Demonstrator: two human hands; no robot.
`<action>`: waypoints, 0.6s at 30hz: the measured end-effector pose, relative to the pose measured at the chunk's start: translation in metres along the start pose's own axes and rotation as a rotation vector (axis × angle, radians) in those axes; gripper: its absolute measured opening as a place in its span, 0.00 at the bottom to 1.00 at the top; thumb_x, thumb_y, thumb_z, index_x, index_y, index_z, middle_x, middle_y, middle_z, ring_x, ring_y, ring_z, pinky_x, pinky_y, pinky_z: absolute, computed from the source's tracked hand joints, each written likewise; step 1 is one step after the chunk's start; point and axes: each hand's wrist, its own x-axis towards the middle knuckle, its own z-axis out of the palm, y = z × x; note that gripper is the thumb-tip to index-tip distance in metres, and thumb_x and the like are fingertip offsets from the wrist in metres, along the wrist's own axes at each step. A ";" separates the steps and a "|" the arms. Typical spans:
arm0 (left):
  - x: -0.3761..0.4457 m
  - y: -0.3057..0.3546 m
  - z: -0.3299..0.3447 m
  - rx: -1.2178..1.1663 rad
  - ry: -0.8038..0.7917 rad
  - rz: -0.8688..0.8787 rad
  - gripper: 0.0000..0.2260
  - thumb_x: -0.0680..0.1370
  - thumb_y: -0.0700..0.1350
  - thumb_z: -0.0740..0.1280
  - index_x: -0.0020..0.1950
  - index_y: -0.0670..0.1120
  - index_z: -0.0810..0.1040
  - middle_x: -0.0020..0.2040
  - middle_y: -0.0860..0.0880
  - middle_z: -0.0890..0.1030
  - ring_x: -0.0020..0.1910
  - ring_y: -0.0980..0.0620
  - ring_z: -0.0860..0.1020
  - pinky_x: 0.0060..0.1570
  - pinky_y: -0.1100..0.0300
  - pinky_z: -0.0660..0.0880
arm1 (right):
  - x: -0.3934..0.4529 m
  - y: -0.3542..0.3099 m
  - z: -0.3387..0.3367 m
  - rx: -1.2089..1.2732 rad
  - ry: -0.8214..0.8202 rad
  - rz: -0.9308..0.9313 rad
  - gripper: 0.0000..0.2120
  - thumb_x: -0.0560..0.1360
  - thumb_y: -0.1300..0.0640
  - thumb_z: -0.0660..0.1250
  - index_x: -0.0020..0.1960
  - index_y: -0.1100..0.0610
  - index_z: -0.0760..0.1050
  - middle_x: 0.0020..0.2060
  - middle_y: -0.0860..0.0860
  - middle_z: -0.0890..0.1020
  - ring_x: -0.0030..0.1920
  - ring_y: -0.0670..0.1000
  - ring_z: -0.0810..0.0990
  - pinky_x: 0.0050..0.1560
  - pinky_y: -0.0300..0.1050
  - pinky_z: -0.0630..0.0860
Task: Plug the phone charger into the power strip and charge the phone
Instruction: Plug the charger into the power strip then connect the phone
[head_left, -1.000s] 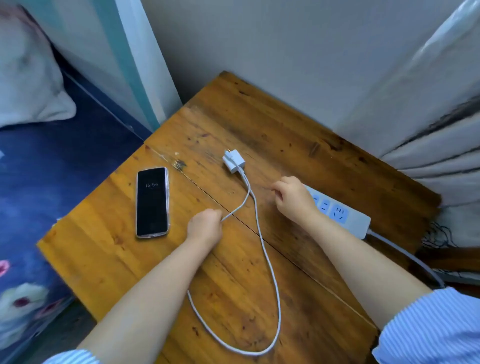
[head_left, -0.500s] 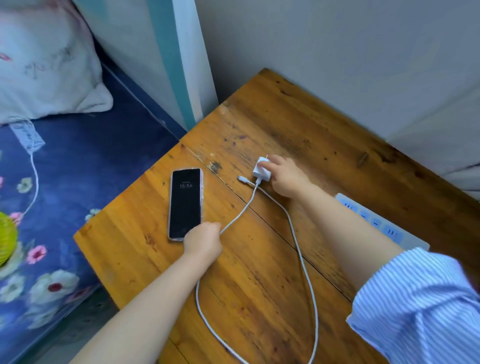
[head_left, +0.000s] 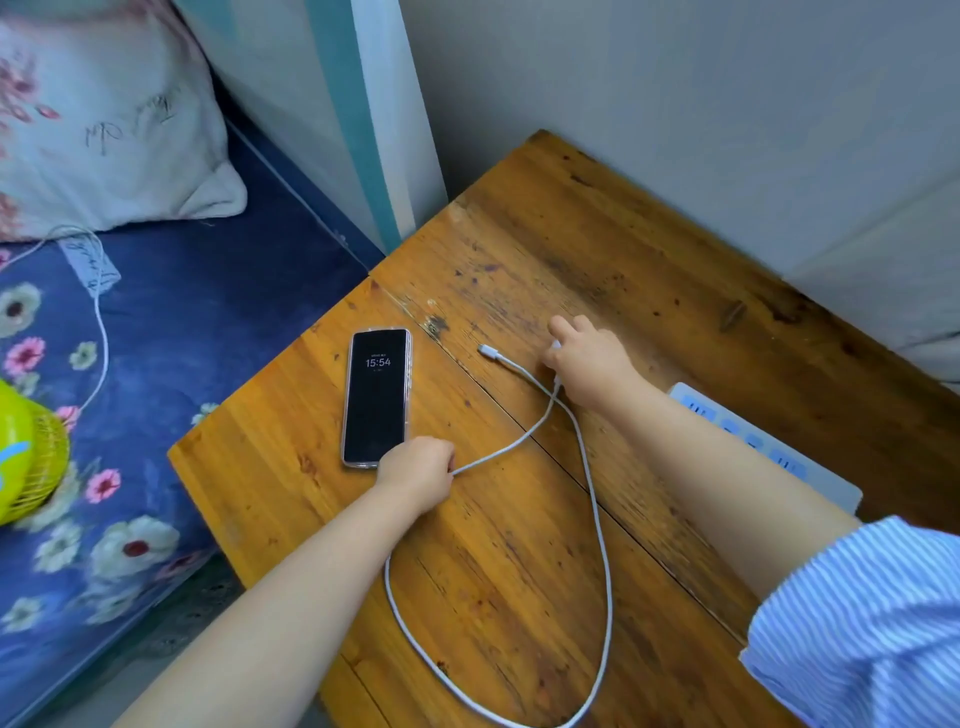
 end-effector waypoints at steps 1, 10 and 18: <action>-0.001 0.004 -0.002 -0.001 -0.014 0.010 0.07 0.78 0.45 0.63 0.53 0.46 0.77 0.51 0.46 0.80 0.48 0.47 0.78 0.42 0.58 0.75 | -0.005 0.003 -0.001 -0.019 -0.019 0.002 0.16 0.74 0.63 0.63 0.60 0.56 0.72 0.62 0.57 0.67 0.58 0.58 0.67 0.41 0.46 0.69; 0.008 0.040 0.005 -0.084 0.056 0.044 0.25 0.79 0.43 0.62 0.74 0.44 0.58 0.77 0.44 0.55 0.75 0.45 0.54 0.72 0.51 0.61 | -0.035 0.018 0.016 0.275 0.079 0.294 0.15 0.75 0.62 0.61 0.61 0.61 0.70 0.67 0.58 0.67 0.64 0.59 0.64 0.53 0.50 0.74; 0.009 0.042 0.018 -0.031 -0.011 0.037 0.30 0.81 0.43 0.59 0.76 0.43 0.45 0.78 0.43 0.41 0.76 0.45 0.42 0.74 0.51 0.55 | -0.027 0.016 0.023 0.602 0.231 0.582 0.15 0.73 0.56 0.67 0.57 0.58 0.68 0.54 0.60 0.76 0.54 0.58 0.73 0.45 0.46 0.70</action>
